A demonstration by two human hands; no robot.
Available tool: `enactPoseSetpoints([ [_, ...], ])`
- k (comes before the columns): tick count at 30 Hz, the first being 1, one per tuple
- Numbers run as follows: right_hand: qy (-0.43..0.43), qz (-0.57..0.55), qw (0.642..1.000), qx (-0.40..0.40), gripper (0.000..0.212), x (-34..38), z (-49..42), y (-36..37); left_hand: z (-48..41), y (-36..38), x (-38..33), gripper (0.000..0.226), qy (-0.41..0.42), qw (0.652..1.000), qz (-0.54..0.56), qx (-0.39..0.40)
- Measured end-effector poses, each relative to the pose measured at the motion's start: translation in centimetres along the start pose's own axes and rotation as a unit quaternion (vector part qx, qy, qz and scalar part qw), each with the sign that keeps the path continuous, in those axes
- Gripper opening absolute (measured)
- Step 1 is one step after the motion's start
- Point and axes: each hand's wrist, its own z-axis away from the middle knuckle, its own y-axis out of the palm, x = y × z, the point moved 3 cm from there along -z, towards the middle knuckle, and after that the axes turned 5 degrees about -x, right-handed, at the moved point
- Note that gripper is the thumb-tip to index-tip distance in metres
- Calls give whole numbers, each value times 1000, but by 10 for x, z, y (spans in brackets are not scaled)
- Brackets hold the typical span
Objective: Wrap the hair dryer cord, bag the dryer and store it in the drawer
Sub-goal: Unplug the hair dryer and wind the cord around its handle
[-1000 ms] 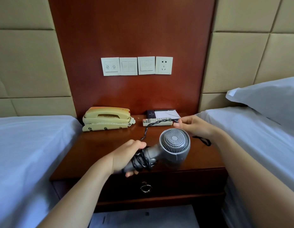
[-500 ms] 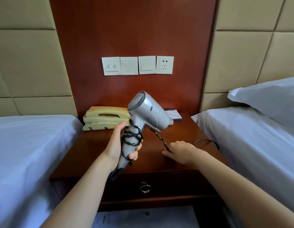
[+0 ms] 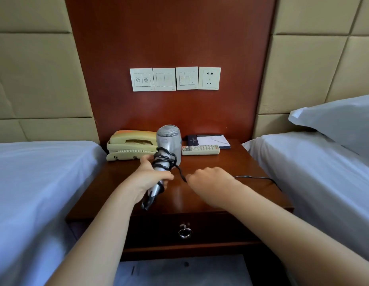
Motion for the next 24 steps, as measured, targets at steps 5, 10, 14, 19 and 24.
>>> enactPoseSetpoints([
  [5,-28,44,996,-78,27,-6,2,-30,-3,6,-3,78,49,994,-101,-12],
  [10,-60,38,989,-128,13,-1,-4,-36,5,15,-6,72,75,970,-231,-29],
  [14,-62,-19,981,-184,9,1,-8,-41,12,16,-8,64,92,958,-264,-63],
  [19,-51,-120,968,-213,19,-13,-10,-52,15,14,-11,47,134,953,-268,-52],
  [24,7,-168,957,-235,14,-33,-4,-54,14,8,-13,37,170,945,-270,-75],
])
